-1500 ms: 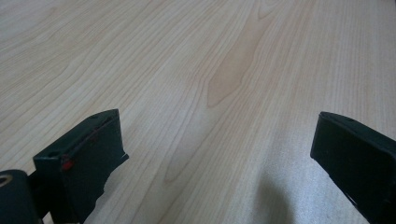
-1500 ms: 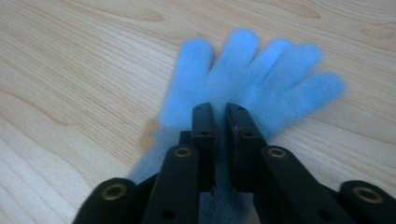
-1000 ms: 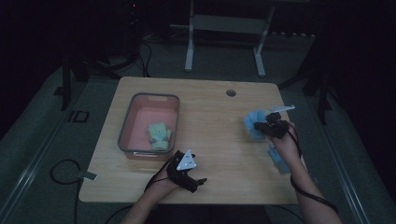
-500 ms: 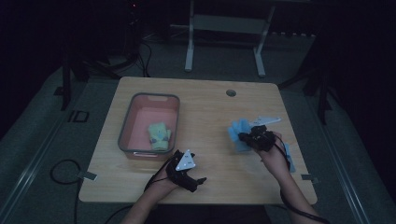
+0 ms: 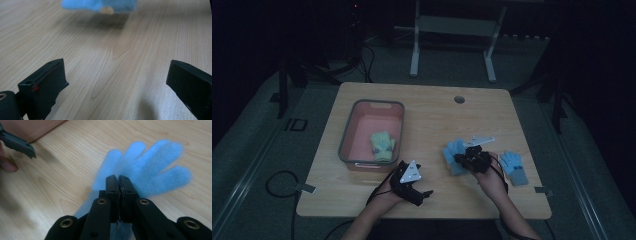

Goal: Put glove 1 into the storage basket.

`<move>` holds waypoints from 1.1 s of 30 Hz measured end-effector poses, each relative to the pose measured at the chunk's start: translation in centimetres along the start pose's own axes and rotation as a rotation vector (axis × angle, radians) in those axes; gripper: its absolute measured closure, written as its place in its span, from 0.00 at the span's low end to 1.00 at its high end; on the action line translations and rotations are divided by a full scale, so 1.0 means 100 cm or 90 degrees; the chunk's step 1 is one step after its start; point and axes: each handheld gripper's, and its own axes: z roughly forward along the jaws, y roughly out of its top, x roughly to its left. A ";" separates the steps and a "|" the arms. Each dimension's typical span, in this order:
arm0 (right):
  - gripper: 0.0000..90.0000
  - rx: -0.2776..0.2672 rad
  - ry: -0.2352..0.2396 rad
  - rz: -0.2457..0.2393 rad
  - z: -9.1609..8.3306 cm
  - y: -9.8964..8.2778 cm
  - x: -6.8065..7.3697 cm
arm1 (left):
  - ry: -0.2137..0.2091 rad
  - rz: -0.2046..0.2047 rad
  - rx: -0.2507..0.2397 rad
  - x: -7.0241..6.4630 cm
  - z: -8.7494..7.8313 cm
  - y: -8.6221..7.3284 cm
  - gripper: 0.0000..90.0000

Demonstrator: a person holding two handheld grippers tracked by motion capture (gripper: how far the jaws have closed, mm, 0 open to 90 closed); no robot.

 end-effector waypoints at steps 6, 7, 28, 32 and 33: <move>0.96 0.022 0.013 0.012 0.014 -0.009 -0.002 | -0.002 0.001 -0.002 0.000 0.000 -0.001 0.03; 0.96 0.024 0.017 0.014 0.017 -0.011 -0.002 | -0.003 0.001 -0.001 0.000 0.000 -0.001 0.03; 0.76 -0.016 0.015 0.005 0.009 -0.019 -0.009 | -0.006 0.004 -0.003 0.000 0.000 -0.002 0.03; 0.76 -0.025 0.016 -0.002 -0.007 -0.021 -0.024 | -0.006 0.006 -0.001 0.000 0.001 -0.002 0.03; 0.76 -0.026 0.013 -0.003 -0.012 -0.023 -0.029 | -0.007 0.007 -0.002 0.000 0.001 -0.002 0.03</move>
